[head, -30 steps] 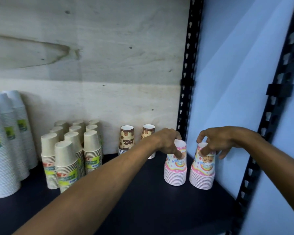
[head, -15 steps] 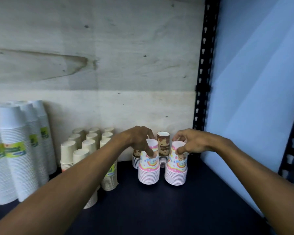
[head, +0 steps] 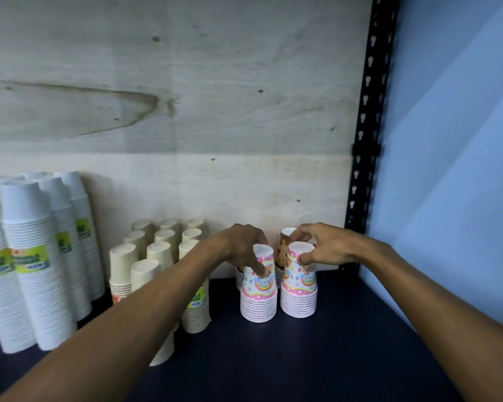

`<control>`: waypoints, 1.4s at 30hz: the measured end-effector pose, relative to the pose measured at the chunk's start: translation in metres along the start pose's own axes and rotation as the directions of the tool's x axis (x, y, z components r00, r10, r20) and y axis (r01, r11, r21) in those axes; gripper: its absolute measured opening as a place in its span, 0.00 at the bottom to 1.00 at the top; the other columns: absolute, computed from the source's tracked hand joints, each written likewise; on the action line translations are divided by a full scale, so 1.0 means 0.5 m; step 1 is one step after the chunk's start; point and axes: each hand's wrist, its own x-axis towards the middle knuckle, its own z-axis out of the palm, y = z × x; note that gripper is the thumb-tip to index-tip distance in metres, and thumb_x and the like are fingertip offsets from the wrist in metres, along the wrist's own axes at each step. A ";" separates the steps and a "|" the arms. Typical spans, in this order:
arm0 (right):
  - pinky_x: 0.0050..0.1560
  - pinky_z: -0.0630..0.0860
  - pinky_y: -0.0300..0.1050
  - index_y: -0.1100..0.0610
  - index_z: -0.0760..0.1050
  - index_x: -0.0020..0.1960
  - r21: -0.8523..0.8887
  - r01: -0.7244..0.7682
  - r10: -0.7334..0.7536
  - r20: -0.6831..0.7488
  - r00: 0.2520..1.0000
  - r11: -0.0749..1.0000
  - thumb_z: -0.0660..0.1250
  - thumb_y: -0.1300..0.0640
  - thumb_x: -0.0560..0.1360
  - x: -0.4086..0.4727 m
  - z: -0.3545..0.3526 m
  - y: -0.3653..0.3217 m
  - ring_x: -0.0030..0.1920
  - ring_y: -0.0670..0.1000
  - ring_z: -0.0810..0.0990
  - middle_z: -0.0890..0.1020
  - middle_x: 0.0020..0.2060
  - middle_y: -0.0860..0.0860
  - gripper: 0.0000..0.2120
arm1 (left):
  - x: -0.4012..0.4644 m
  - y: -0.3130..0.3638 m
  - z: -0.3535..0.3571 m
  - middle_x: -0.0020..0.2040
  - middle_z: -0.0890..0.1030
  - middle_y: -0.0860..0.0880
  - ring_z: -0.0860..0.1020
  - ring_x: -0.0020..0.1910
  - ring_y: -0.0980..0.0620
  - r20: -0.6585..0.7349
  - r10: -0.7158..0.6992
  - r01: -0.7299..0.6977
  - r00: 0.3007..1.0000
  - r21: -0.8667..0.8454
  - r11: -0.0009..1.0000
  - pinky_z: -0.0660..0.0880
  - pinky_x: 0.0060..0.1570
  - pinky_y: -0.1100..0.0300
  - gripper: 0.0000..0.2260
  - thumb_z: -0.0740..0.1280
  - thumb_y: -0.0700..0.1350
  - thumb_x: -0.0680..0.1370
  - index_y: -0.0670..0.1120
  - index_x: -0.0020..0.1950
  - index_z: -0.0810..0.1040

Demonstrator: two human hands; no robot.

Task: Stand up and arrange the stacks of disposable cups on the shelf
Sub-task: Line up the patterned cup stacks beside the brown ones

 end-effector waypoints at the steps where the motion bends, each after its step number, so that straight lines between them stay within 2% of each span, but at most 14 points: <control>1: 0.62 0.75 0.44 0.52 0.71 0.70 0.000 0.003 -0.003 -0.003 1.000 1.000 0.74 0.56 0.71 0.002 0.000 0.002 0.60 0.50 0.78 0.77 0.66 0.49 0.28 | -0.001 -0.002 0.000 0.65 0.77 0.52 0.75 0.61 0.49 -0.001 0.007 -0.007 1.000 -0.009 1.000 0.73 0.56 0.56 0.28 0.77 0.58 0.68 0.51 0.65 0.75; 5: 0.64 0.76 0.47 0.51 0.71 0.70 0.003 -0.009 0.009 -0.001 1.000 1.000 0.75 0.54 0.70 0.004 0.002 0.011 0.60 0.50 0.79 0.78 0.65 0.48 0.30 | -0.008 -0.003 0.003 0.66 0.76 0.51 0.75 0.62 0.48 -0.004 0.018 -0.018 1.000 -0.039 0.999 0.71 0.53 0.59 0.28 0.76 0.56 0.70 0.51 0.67 0.74; 8: 0.64 0.75 0.45 0.52 0.69 0.70 0.034 -0.012 0.012 -0.008 1.000 0.999 0.74 0.55 0.71 0.003 0.009 0.017 0.59 0.49 0.79 0.78 0.64 0.48 0.29 | -0.015 0.000 0.002 0.69 0.74 0.51 0.74 0.64 0.48 0.000 -0.003 0.003 1.000 -0.059 0.998 0.71 0.56 0.58 0.31 0.77 0.54 0.70 0.50 0.70 0.72; 13: 0.51 0.73 0.30 0.54 0.57 0.77 0.199 -0.023 0.030 -0.030 0.999 0.980 0.76 0.55 0.71 -0.014 0.030 0.041 0.57 0.45 0.77 0.74 0.60 0.46 0.41 | -0.064 0.023 0.034 0.72 0.64 0.46 0.68 0.71 0.47 -0.163 -0.132 0.086 0.978 -0.266 0.960 0.69 0.68 0.54 0.51 0.79 0.59 0.64 0.47 0.78 0.56; 14: 0.53 0.72 0.29 0.53 0.54 0.79 0.228 -0.026 0.037 -0.044 0.998 0.973 0.77 0.52 0.70 -0.018 0.039 0.054 0.60 0.46 0.76 0.72 0.64 0.47 0.46 | -0.075 0.031 0.049 0.73 0.61 0.45 0.65 0.73 0.46 -0.204 -0.160 0.093 0.966 -0.303 0.948 0.67 0.69 0.53 0.55 0.79 0.61 0.62 0.46 0.79 0.51; 17: 0.71 0.65 0.46 0.45 0.44 0.80 0.287 -0.057 0.079 -0.066 0.995 0.956 0.80 0.41 0.63 -0.029 0.069 0.090 0.75 0.50 0.64 0.60 0.77 0.50 0.59 | -0.095 0.044 0.102 0.75 0.53 0.45 0.55 0.77 0.46 -0.265 -0.208 0.085 0.941 -0.412 0.907 0.59 0.74 0.54 0.65 0.81 0.61 0.60 0.45 0.79 0.39; 21: 0.76 0.59 0.49 0.45 0.37 0.80 0.355 -0.097 0.094 0.028 0.995 0.930 0.81 0.38 0.59 -0.036 0.116 0.129 0.78 0.49 0.57 0.53 0.80 0.48 0.66 | -0.091 0.019 0.177 0.79 0.43 0.49 0.45 0.79 0.51 -0.224 -0.254 0.096 0.941 -0.544 0.833 0.51 0.77 0.55 0.70 0.82 0.61 0.57 0.44 0.77 0.31; 24: 0.77 0.61 0.50 0.42 0.39 0.79 0.387 -0.051 0.039 0.038 0.999 0.921 0.83 0.35 0.54 -0.022 0.152 0.155 0.76 0.43 0.61 0.58 0.79 0.43 0.70 | -0.075 0.000 0.219 0.81 0.48 0.48 0.52 0.79 0.51 -0.117 -0.308 0.159 0.944 -0.655 0.739 0.58 0.76 0.51 0.78 0.81 0.68 0.48 0.48 0.75 0.26; 26: 0.72 0.69 0.46 0.44 0.45 0.79 0.482 0.018 -0.045 0.046 0.998 0.876 0.85 0.45 0.58 -0.011 0.169 0.162 0.71 0.40 0.70 0.67 0.75 0.43 0.64 | -0.068 -0.005 0.242 0.81 0.51 0.50 0.55 0.78 0.53 -0.085 -0.311 0.167 0.947 -0.697 0.698 0.59 0.76 0.52 0.80 0.79 0.70 0.44 0.50 0.74 0.24; 29: 0.60 0.76 0.36 0.46 0.56 0.74 0.575 0.095 -0.143 0.038 0.989 0.812 0.82 0.61 0.64 -0.010 0.186 0.151 0.64 0.41 0.78 0.77 0.66 0.43 0.49 | -0.060 -0.010 0.271 0.81 0.51 0.51 0.54 0.78 0.55 -0.089 -0.304 0.149 0.948 -0.722 0.675 0.58 0.76 0.53 0.80 0.80 0.70 0.45 0.50 0.74 0.23; 34: 0.63 0.76 0.41 0.48 0.62 0.73 0.623 0.120 -0.142 -0.015 0.990 0.773 0.83 0.59 0.63 -0.002 0.214 0.161 0.63 0.43 0.79 0.80 0.63 0.44 0.46 | -0.040 -0.044 0.302 0.77 0.63 0.55 0.64 0.74 0.57 -0.127 -0.290 0.115 0.949 -0.717 0.688 0.63 0.74 0.54 0.76 0.80 0.68 0.48 0.51 0.77 0.29; 37: 0.58 0.77 0.37 0.48 0.64 0.72 0.637 0.111 -0.126 -0.022 0.992 0.763 0.83 0.61 0.63 -0.001 0.213 0.166 0.62 0.43 0.80 0.82 0.62 0.43 0.44 | -0.026 -0.059 0.310 0.70 0.71 0.58 0.71 0.68 0.61 -0.198 -0.196 -0.005 0.960 -0.716 0.698 0.71 0.69 0.55 0.65 0.82 0.67 0.49 0.55 0.77 0.48; 39: 0.61 0.77 0.40 0.48 0.64 0.72 0.638 0.110 -0.129 -0.018 0.992 0.762 0.83 0.60 0.63 -0.001 0.211 0.167 0.62 0.44 0.80 0.82 0.62 0.44 0.44 | -0.022 -0.059 0.308 0.68 0.72 0.59 0.72 0.66 0.63 -0.227 -0.142 -0.064 0.964 -0.711 0.700 0.71 0.68 0.55 0.59 0.83 0.62 0.52 0.56 0.75 0.54; 42: 0.65 0.76 0.46 0.48 0.67 0.71 0.634 0.100 -0.123 -0.009 0.992 0.766 0.84 0.57 0.62 0.000 0.212 0.161 0.61 0.45 0.81 0.82 0.61 0.44 0.42 | -0.020 -0.058 0.304 0.69 0.71 0.60 0.71 0.67 0.64 -0.256 -0.097 -0.115 0.962 -0.699 0.705 0.70 0.69 0.57 0.56 0.84 0.59 0.55 0.57 0.75 0.55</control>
